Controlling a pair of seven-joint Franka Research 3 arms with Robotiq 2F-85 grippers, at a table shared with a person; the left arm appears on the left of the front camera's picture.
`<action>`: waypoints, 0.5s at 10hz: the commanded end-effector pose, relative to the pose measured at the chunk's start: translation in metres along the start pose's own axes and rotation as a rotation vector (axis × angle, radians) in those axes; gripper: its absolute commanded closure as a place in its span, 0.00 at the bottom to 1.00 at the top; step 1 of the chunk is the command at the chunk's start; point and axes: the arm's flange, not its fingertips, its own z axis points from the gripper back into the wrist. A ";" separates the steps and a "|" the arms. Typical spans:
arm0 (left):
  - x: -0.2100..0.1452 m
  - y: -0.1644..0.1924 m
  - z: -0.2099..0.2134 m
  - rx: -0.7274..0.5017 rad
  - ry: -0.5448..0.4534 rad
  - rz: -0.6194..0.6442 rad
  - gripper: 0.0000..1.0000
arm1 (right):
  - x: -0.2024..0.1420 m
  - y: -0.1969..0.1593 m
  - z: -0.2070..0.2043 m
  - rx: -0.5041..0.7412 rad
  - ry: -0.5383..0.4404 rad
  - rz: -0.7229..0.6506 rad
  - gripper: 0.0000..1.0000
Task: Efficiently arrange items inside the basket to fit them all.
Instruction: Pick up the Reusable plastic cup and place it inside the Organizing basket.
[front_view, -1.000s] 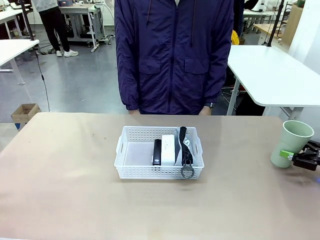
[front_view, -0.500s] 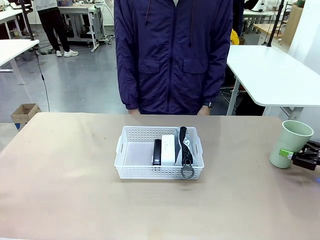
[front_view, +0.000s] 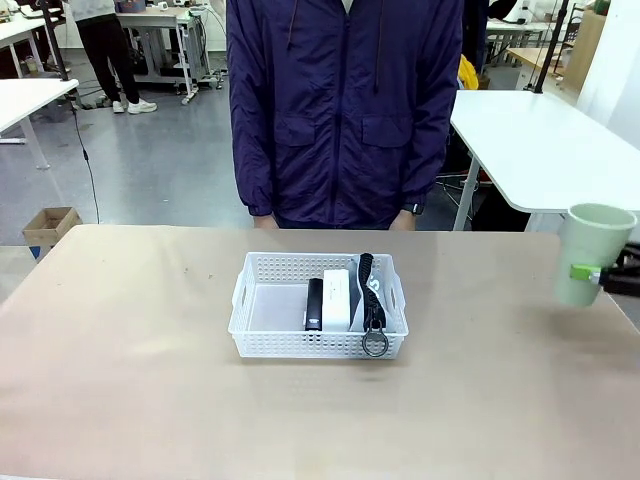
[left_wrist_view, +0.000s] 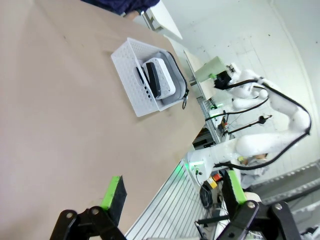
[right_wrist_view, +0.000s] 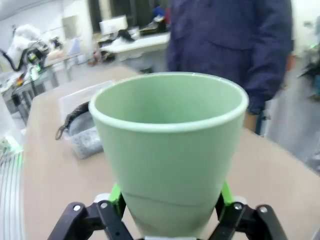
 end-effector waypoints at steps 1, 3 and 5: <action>0.001 -0.004 0.001 -0.013 -0.007 0.010 0.00 | 0.049 0.072 -0.016 0.182 0.108 -0.065 1.00; 0.001 -0.004 0.001 -0.013 -0.007 0.010 0.00 | 0.053 0.098 -0.032 0.195 0.159 -0.042 1.00; 0.001 -0.004 0.001 -0.013 -0.007 0.010 0.00 | 0.074 0.053 -0.031 0.185 0.136 -0.039 0.73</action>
